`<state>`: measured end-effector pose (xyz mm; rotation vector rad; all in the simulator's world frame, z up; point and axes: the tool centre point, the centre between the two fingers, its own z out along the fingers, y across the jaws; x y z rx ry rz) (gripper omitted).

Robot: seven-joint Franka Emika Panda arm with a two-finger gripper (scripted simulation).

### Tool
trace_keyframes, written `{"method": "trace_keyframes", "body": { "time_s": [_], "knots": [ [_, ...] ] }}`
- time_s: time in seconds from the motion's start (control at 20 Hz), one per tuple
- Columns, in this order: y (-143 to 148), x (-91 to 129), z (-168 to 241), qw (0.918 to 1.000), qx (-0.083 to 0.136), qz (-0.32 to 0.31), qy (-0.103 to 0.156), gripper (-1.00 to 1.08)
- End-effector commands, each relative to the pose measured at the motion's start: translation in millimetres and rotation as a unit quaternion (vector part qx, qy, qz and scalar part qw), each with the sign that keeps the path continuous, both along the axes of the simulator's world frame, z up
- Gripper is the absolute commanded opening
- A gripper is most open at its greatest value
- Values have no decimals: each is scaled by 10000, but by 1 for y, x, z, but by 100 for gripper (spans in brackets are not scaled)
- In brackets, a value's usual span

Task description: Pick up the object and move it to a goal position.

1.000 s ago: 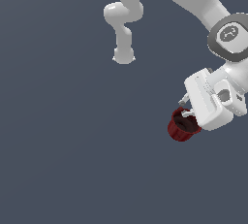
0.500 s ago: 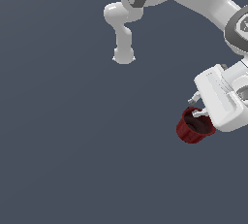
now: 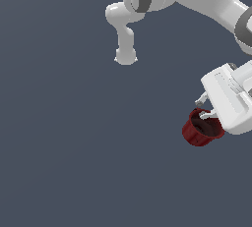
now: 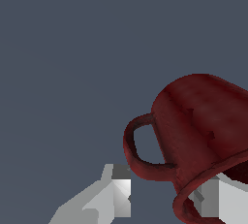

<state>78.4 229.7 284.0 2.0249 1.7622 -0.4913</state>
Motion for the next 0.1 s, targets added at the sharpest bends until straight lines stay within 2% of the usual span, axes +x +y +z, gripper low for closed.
{"method": "trace_keyframes", "body": {
  "time_s": [0.0, 0.05],
  "knots": [
    [0, 1, 3, 10000, 5, -2, -19, -100],
    [0, 1, 3, 10000, 5, -2, -19, -100]
  ]
}}
